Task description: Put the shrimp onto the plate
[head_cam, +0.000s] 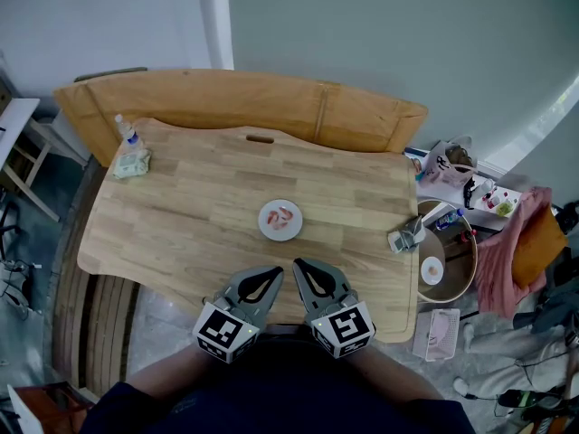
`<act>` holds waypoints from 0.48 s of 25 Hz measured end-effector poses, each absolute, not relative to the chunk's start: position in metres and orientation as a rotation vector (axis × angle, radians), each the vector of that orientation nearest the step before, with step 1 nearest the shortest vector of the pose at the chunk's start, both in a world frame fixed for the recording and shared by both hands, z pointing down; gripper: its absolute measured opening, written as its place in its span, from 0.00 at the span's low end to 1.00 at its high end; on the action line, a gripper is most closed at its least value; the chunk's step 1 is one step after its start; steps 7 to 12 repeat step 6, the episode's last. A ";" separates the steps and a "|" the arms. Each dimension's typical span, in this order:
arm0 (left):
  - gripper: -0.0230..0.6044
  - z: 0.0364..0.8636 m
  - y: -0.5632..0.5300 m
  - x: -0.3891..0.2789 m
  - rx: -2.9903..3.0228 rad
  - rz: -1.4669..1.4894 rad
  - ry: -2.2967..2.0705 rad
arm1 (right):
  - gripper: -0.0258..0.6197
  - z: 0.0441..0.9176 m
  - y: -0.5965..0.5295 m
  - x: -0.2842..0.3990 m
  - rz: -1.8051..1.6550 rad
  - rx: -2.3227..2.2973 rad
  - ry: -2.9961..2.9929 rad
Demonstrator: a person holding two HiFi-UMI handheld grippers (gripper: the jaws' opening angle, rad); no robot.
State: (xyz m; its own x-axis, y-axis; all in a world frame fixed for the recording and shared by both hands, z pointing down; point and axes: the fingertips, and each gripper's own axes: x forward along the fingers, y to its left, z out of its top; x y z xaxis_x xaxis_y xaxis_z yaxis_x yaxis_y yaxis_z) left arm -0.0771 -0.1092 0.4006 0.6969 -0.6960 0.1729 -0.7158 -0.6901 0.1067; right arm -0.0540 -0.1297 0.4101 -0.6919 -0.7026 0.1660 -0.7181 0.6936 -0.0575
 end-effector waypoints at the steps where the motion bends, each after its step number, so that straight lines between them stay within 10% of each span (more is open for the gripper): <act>1: 0.05 0.401 -0.109 -0.077 2.737 0.179 -1.150 | 0.05 0.410 -0.130 -0.054 0.174 1.164 -2.769; 12: 0.05 0.404 -0.108 -0.078 2.728 0.177 -1.160 | 0.05 0.411 -0.129 -0.052 0.174 1.158 -2.765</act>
